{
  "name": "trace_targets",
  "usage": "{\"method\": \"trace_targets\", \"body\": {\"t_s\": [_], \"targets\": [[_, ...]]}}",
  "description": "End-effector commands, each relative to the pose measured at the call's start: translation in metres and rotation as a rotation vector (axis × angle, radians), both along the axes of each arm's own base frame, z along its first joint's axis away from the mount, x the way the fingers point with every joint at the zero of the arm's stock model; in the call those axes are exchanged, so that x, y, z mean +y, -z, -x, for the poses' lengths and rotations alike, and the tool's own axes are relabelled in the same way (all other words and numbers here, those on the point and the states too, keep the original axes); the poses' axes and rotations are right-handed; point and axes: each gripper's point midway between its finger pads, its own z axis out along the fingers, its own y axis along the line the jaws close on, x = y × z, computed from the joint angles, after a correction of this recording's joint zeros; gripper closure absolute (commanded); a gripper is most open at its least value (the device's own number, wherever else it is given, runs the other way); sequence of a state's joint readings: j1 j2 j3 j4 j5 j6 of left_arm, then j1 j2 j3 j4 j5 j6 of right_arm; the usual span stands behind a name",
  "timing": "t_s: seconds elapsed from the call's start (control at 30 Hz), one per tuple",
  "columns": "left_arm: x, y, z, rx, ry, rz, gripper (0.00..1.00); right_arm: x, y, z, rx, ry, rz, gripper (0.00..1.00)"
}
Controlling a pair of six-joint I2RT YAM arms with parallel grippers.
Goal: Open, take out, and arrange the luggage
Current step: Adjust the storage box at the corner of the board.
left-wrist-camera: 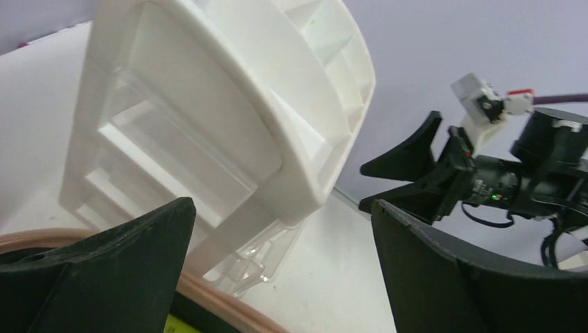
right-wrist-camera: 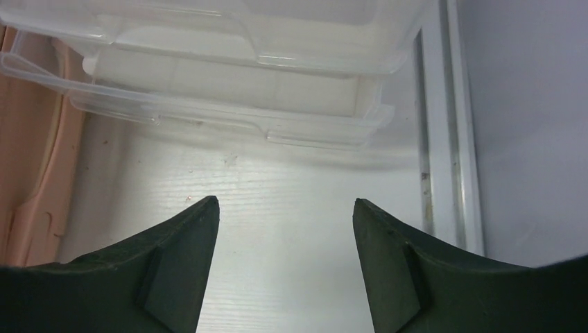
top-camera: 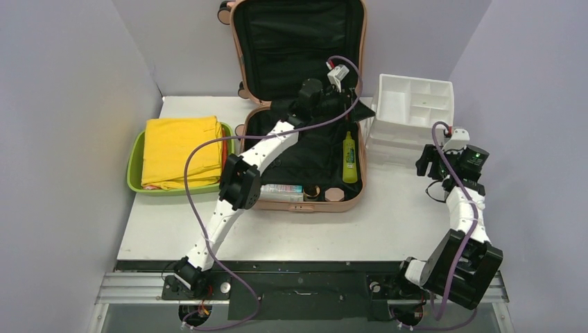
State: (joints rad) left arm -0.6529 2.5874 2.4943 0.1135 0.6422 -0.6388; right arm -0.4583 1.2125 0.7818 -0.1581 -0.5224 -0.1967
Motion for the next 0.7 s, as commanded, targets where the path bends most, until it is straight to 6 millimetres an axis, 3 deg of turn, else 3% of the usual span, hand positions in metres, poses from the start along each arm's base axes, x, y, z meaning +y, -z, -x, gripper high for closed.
{"method": "trace_targets", "body": {"t_s": [0.0,0.27,0.43,0.67], "targets": [[-0.019,-0.081,0.031,-0.144,0.072,0.215,0.04,-0.005,-0.017,-0.019,-0.034,0.109,-0.208,0.34],[-0.042,-0.064,0.059,-0.131,0.157,0.210,0.04,-0.044,-0.040,-0.060,-0.158,0.307,-0.316,0.34],[-0.057,-0.056,0.079,-0.130,0.205,0.203,0.04,-0.065,-0.041,-0.081,-0.212,0.397,-0.349,0.34],[-0.074,-0.054,0.114,-0.156,0.298,0.197,0.04,-0.096,-0.046,-0.096,-0.278,0.486,-0.334,0.33]]}}
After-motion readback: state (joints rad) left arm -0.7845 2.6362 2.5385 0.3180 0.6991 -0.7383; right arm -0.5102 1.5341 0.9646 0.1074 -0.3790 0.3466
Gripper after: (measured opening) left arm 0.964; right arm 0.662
